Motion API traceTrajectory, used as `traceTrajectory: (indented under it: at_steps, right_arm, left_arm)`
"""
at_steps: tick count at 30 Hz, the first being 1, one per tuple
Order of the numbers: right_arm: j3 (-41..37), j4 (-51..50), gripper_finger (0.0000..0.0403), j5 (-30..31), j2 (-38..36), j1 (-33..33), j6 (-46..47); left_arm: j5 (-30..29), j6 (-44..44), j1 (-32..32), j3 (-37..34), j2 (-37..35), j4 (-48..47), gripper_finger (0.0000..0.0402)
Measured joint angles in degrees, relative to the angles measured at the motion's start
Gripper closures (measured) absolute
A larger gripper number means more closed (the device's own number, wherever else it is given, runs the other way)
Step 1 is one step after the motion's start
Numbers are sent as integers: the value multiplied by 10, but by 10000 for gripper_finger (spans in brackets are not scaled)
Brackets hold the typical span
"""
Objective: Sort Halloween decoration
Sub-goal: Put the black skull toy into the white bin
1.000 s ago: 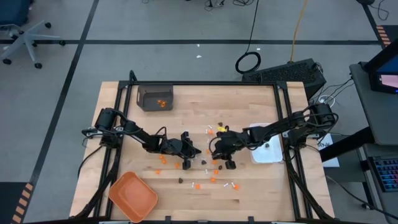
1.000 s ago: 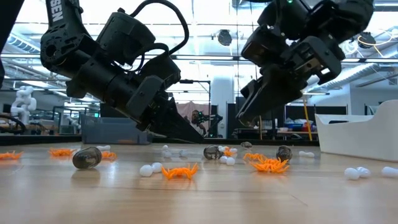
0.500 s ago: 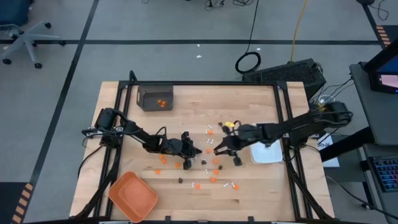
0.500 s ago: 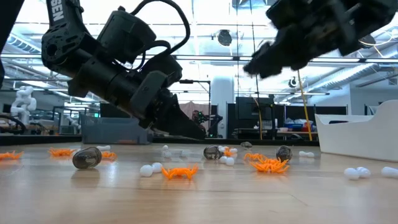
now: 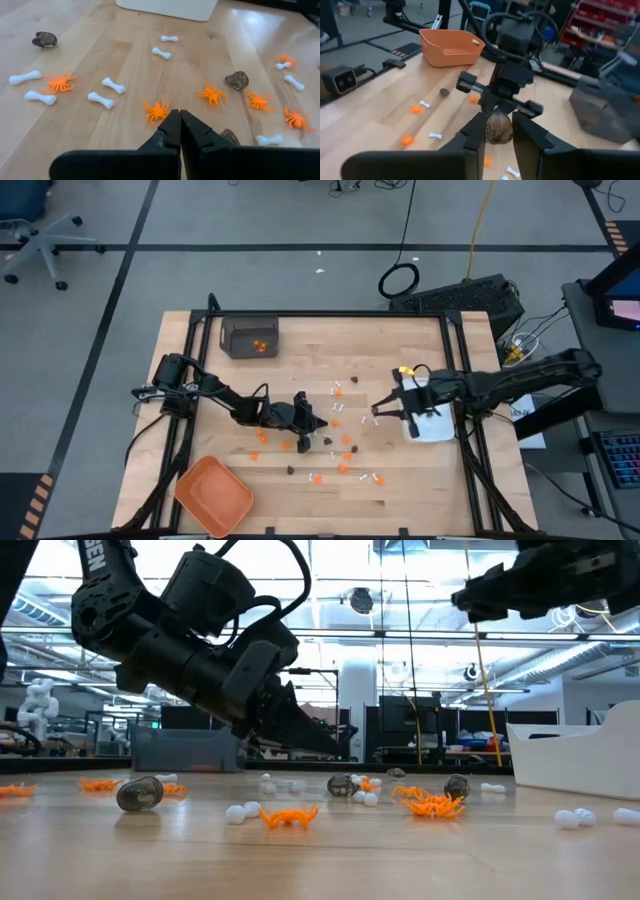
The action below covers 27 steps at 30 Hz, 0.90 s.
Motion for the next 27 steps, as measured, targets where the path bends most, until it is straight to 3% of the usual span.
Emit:
traceTrajectory:
  at_steps: [10, 18, 22, 27]
  right_arm:
    - [-1, -62, 342, 1, -49, 0, -136]
    - [-1, -70, 342, 1, -62, 0, -186]
    - [-1, -70, 342, 2, -68, 0, -180]
    - [-1, -70, 342, 3, -69, 0, -94]
  left_arm:
    - [-4, -1, -2, 0, 0, 5, 402]
    - [-18, -1, -2, 0, 0, 4, 402]
    - [-18, -1, -2, 0, 0, 4, 402]
    - [-18, 7, -2, 0, 0, 4, 402]
